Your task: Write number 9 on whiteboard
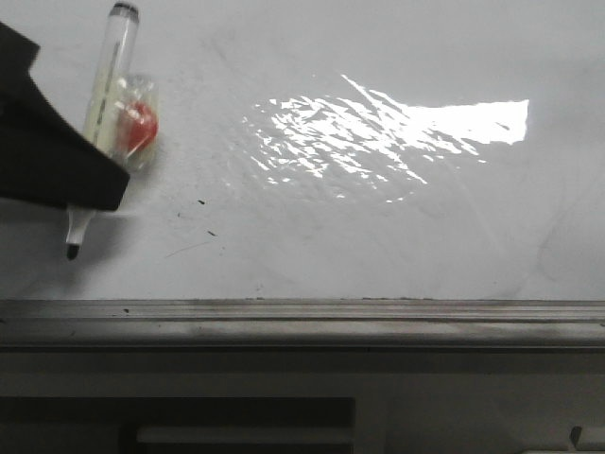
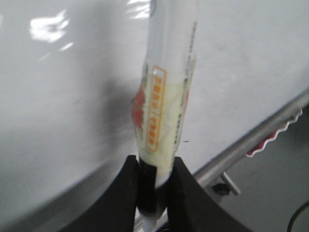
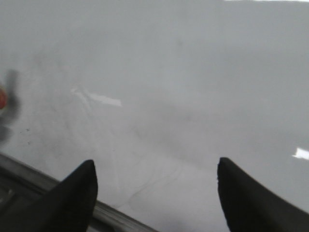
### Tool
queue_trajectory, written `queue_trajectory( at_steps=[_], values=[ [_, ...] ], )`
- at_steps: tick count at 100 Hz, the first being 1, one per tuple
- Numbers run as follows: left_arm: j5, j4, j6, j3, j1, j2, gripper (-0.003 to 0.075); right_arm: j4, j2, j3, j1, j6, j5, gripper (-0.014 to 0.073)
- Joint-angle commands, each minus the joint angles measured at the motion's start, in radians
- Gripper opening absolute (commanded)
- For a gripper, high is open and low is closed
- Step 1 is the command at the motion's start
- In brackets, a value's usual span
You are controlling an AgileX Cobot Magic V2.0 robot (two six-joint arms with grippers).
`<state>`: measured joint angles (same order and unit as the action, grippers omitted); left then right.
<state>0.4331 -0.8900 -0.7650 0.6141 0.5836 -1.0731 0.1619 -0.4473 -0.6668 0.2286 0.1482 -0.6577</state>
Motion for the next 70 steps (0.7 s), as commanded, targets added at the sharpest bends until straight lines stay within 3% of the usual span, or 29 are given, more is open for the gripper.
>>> queue_trajectory(
  at_steps=[1, 18, 31, 57, 70],
  values=[
    [0.084, 0.000, -0.231, 0.074, 0.040, 0.037, -0.0020, 0.126, -0.061, -0.067, 0.054, 0.193, 0.024, 0.0459],
    [0.175, 0.031, -0.598, 0.112, 0.110, 0.034, -0.0020, 0.368, -0.230, -0.131, 0.176, 0.581, -0.063, 0.0459],
    [0.167, 0.028, -0.644, 0.112, 0.128, 0.034, -0.0020, 0.458, -0.369, -0.144, 0.310, 0.819, -0.048, 0.0461],
    [0.206, 0.028, -0.644, 0.112, 0.128, 0.034, -0.0020, 0.460, -0.559, -0.148, 0.565, 0.837, 0.343, 0.0461],
    [0.237, 0.028, -0.644, 0.112, 0.128, 0.034, -0.0020, 0.460, -0.627, -0.179, 0.617, 0.837, 0.379, 0.0461]
  ],
)
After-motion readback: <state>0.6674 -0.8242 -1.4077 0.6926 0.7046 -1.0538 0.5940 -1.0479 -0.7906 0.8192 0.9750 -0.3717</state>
